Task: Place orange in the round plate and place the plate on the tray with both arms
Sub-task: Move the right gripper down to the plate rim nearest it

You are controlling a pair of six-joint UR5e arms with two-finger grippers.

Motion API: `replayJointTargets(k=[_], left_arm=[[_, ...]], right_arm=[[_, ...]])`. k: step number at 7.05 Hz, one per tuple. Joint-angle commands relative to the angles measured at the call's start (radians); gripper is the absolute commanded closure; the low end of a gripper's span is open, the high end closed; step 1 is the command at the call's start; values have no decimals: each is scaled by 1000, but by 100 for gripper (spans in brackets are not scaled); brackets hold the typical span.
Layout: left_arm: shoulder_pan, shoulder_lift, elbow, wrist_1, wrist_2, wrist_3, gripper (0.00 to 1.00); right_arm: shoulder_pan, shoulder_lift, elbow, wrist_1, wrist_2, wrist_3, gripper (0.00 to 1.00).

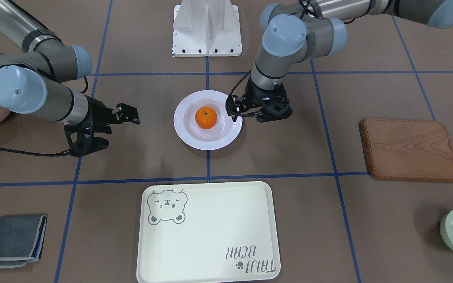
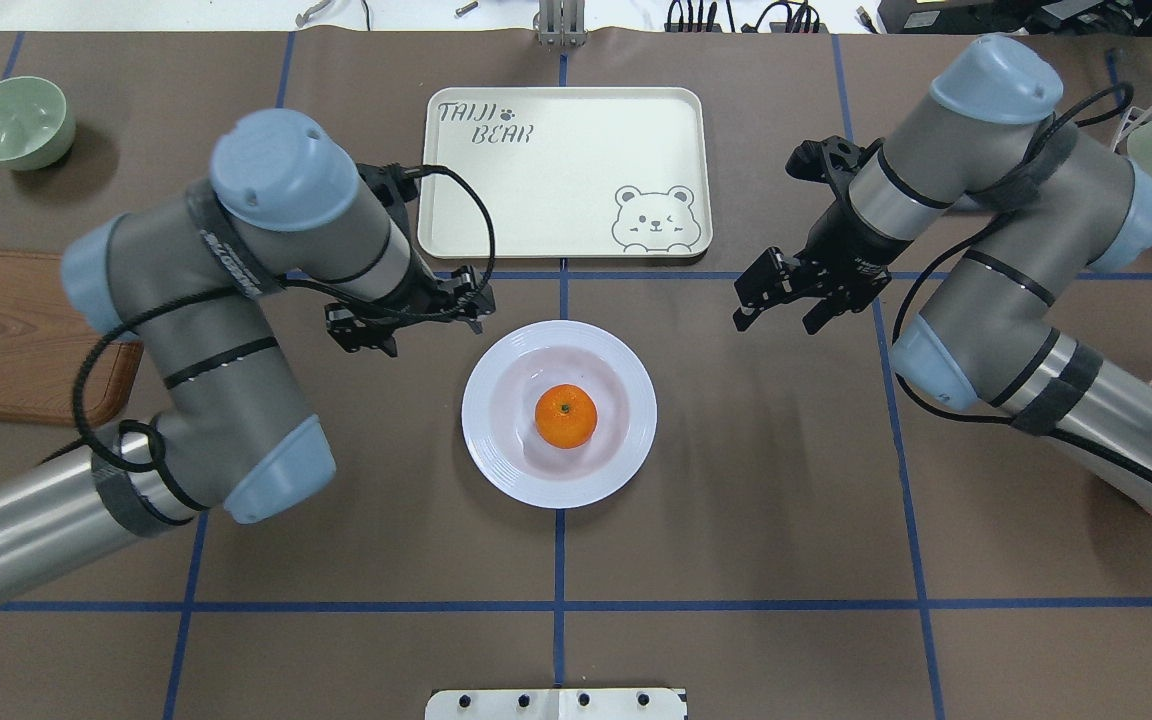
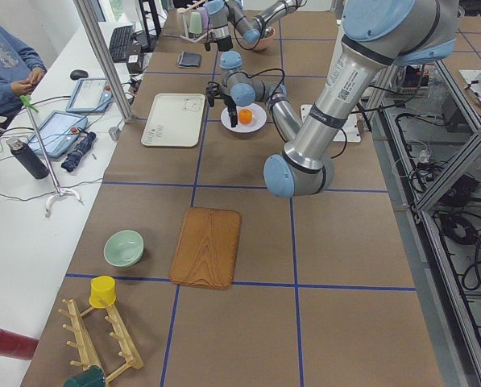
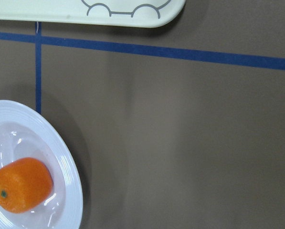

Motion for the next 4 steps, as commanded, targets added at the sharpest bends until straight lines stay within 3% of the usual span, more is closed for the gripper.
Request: replayJointTargets(k=[1,2,4], left_arm=[[-82,44,-42,3,-39,32,3],[-115,68,-71,3,-39,32,3],[-171,131,-128,2,-39,63,3]], right_arm=[[-54,7,-102,320,-61,266,0],[-72,26,-103,356,-87,352,0],[-145,19,-103,543,-239,556,0]])
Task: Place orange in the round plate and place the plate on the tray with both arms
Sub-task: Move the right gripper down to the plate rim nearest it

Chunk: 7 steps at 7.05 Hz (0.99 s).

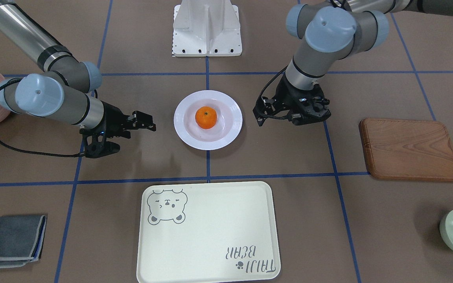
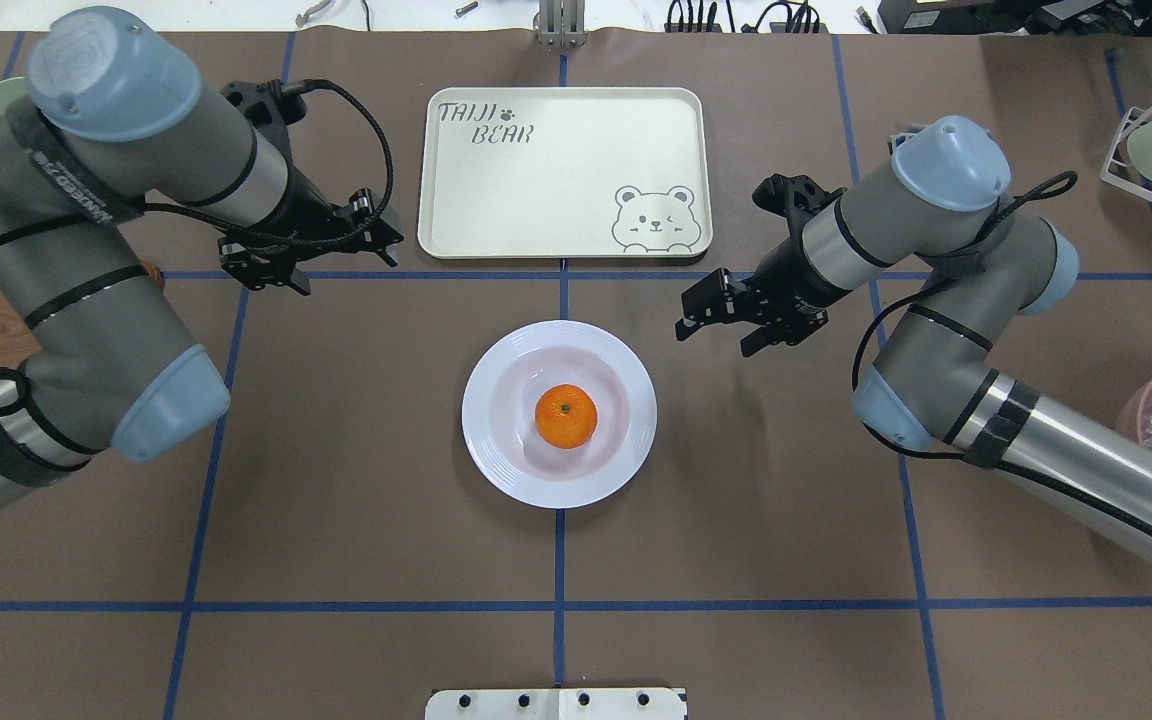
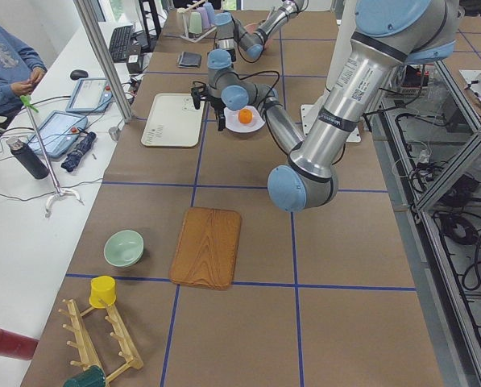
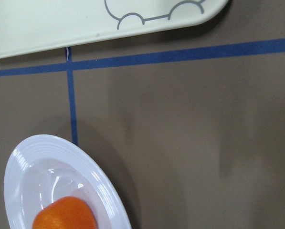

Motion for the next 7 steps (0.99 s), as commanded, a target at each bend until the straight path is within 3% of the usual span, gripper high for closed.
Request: replayJointTargets(k=[1,2,4,7], left_arm=[[-44,50,-33,0,1,39,3],[-54,55,-33,1,1,46,3],[-56,59,-33,1,6,46,3],[-68,67,-33,1,7,47,3]], right_arm=[[-82,-12,-3,220,-172,233,0],[-113,-45,-3,345,-252,279,0],[-149,-82,-76,561,-323,321,0],[-210,-78,-83,600,-453,353,0]])
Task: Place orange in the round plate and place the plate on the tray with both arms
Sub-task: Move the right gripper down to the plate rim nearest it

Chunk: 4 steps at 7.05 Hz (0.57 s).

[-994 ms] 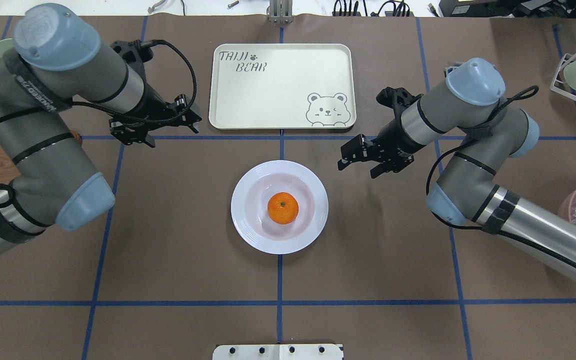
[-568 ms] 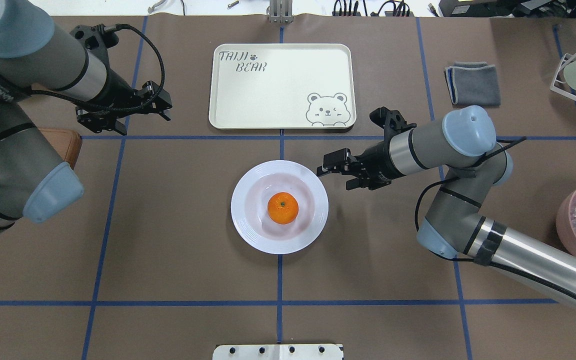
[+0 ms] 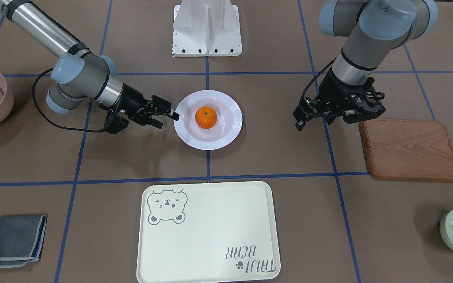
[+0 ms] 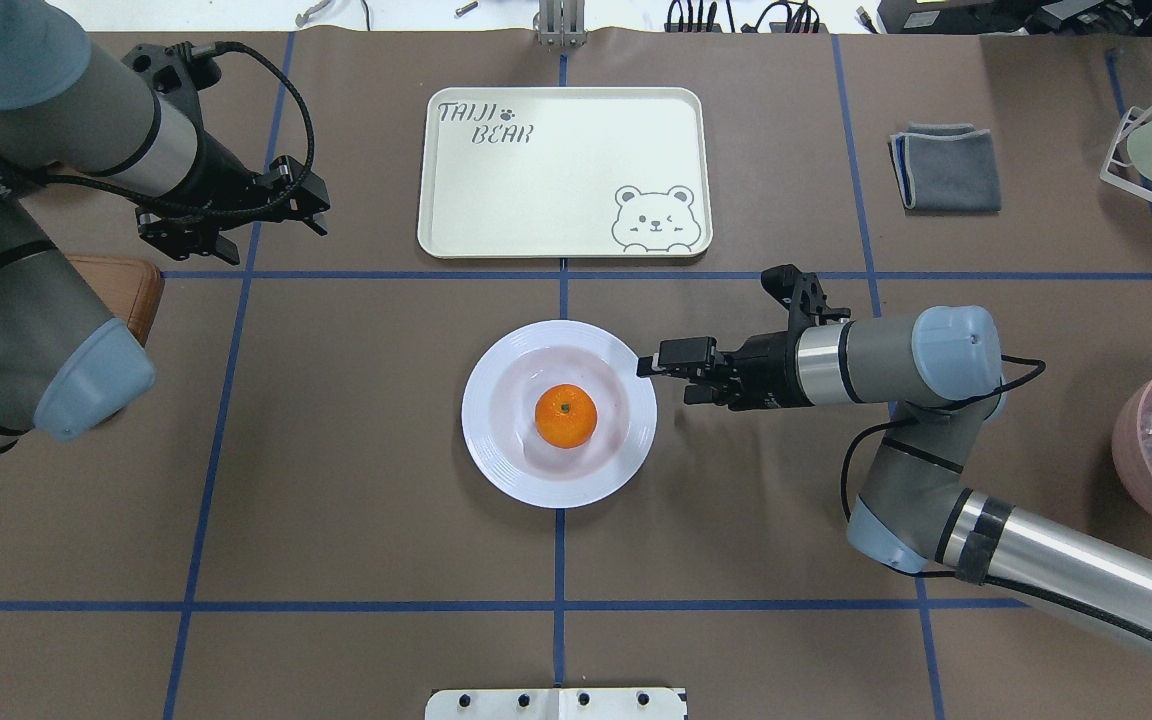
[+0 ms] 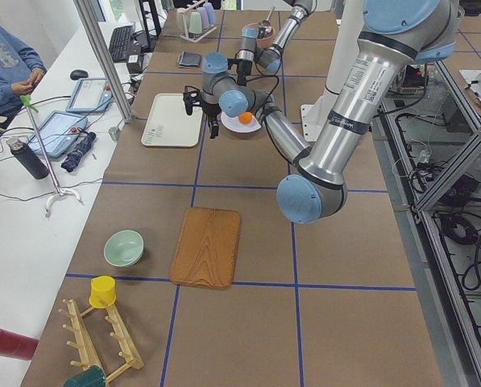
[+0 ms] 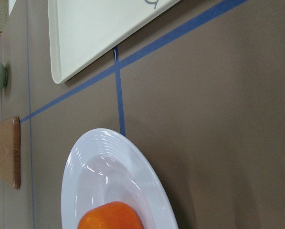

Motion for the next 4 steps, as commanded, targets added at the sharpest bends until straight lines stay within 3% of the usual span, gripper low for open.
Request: replayJointTargets(k=[1,4], left_arm=[[-5,6,0,0,1,1,3],[-5,6,-2,0,0,-1,3]], right_arm=[[-38,4,-4,41,-74,32,0],[-69,6,-22,49,-96,34,0]])
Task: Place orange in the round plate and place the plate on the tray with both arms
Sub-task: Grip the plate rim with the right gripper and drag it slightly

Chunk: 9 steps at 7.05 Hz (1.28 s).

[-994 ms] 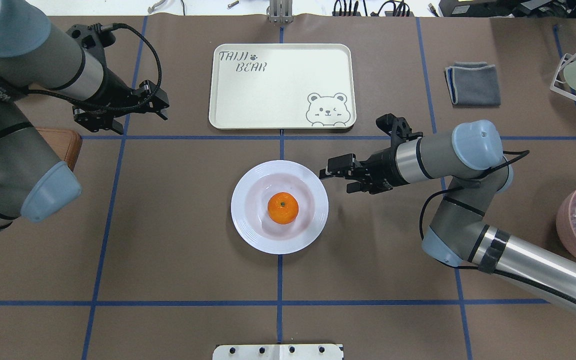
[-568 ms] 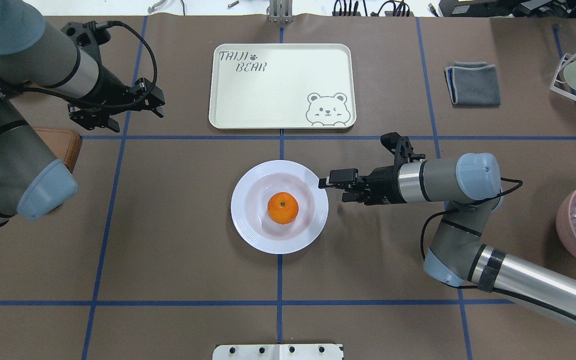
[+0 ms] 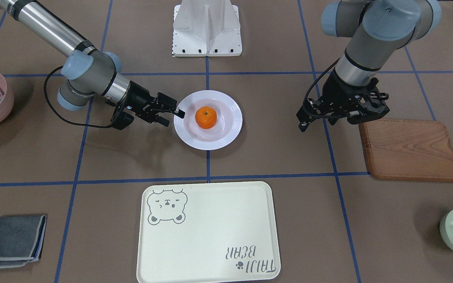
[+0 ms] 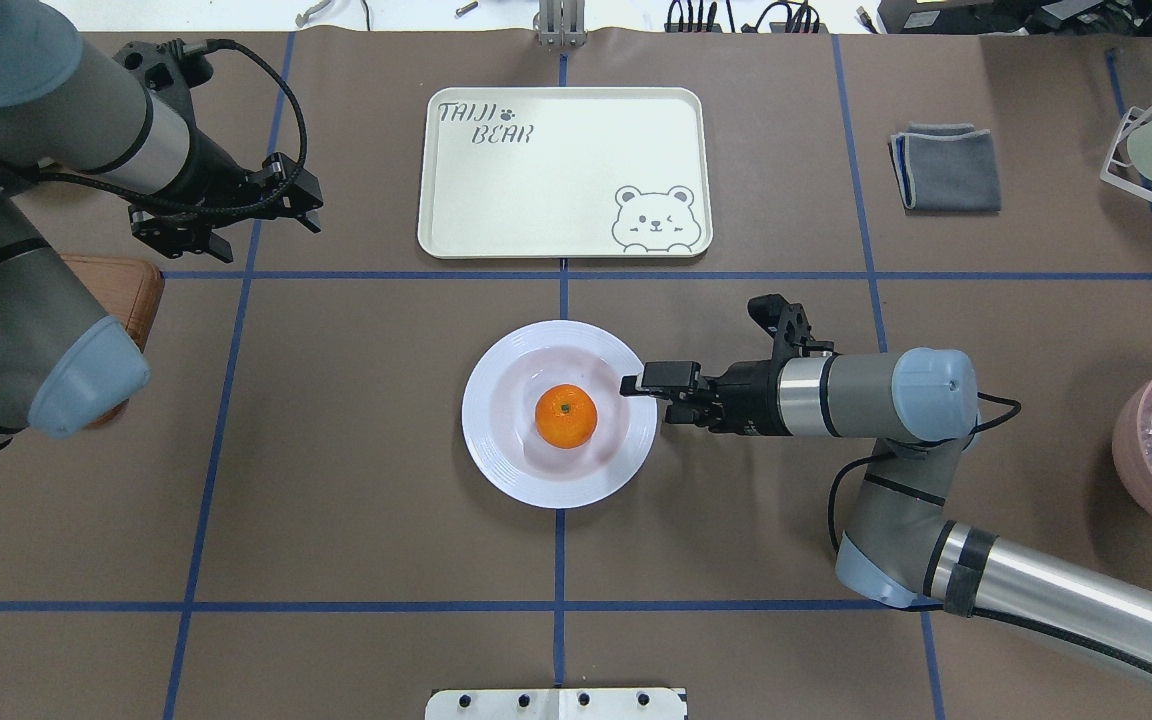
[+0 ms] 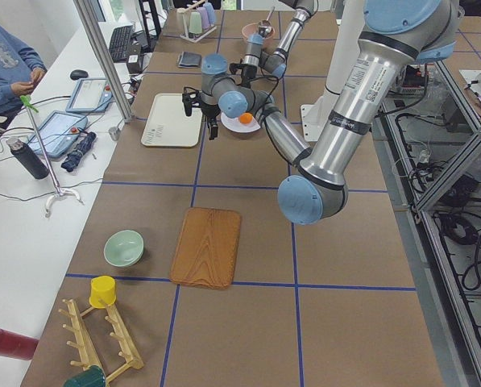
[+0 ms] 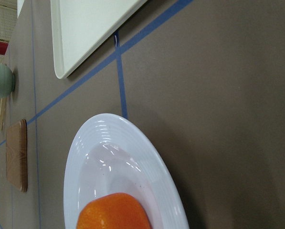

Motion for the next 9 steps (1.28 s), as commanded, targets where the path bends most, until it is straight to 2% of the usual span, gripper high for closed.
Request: replayJointTargets(k=[1,4,5,8,9], left_arm=[[-2,1,-1,0,-1,-1,3],[-3,1,-3,0,-1,-1,3],[-5,1,-4,0,-1,-1,3],[-5,1,-7,0,-2,-1,3],[-5,1,-7,0,-2,-1,3]], right_arm=[[-11,8,-6,1,-10,3,1],[-25,24,-24,-2,-26,3,13],[-27,24,-24,0,-26,3,26],[-25,32,-21,1,-24,9,84],[-25,32,-15,3,-24,10,96]])
